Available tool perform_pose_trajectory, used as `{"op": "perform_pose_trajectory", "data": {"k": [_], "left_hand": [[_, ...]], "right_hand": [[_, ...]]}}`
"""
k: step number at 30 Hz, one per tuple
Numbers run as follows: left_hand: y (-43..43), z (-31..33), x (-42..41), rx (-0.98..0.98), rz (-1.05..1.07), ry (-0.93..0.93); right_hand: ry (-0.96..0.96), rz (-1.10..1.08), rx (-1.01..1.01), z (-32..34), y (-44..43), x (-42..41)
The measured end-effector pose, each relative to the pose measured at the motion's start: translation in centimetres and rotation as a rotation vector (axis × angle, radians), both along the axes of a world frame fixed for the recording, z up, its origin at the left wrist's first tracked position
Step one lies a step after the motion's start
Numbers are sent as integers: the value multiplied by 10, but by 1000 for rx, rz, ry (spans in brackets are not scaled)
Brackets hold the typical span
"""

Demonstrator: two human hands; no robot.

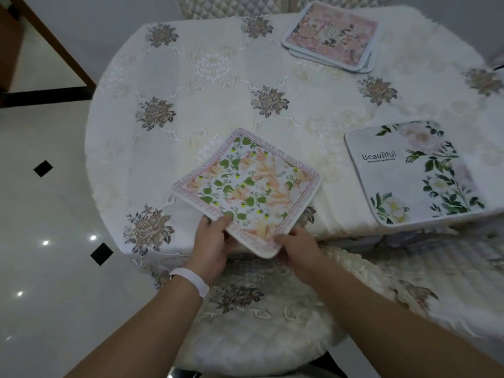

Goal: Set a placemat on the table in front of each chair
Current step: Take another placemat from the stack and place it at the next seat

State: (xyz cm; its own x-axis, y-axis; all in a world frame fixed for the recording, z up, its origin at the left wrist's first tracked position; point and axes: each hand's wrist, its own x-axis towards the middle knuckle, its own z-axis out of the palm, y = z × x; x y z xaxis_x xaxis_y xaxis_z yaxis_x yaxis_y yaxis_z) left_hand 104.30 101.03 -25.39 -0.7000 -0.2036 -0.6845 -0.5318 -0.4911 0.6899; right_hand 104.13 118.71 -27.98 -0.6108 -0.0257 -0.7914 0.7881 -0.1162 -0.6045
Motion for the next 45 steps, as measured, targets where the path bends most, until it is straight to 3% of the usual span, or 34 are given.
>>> {"op": "perform_pose_trajectory", "data": {"k": [5, 9, 15, 23, 30, 38, 45], "left_hand": [[7, -13, 19, -71, 45, -26], [-8, -21, 22, -80, 21, -21], [-68, -26, 23, -209, -187, -51], [-98, -24, 4, -333, -373, 23], [-83, -36, -9, -523, -389, -17], [-79, -15, 17, -795, -401, 155], [-103, -34, 41, -1222, -919, 228]], "right_hand": [[-28, -1, -33, 1, -28, 3], [-39, -156, -107, 4, -18, -16], [47, -322, 52, 1, 24, -62], [94, 94, 322, -3, 43, -52], [216, 221, 617, 0, 53, -35], [496, 669, 931, -3, 65, -34], [534, 999, 962, 0, 74, -25]]}}
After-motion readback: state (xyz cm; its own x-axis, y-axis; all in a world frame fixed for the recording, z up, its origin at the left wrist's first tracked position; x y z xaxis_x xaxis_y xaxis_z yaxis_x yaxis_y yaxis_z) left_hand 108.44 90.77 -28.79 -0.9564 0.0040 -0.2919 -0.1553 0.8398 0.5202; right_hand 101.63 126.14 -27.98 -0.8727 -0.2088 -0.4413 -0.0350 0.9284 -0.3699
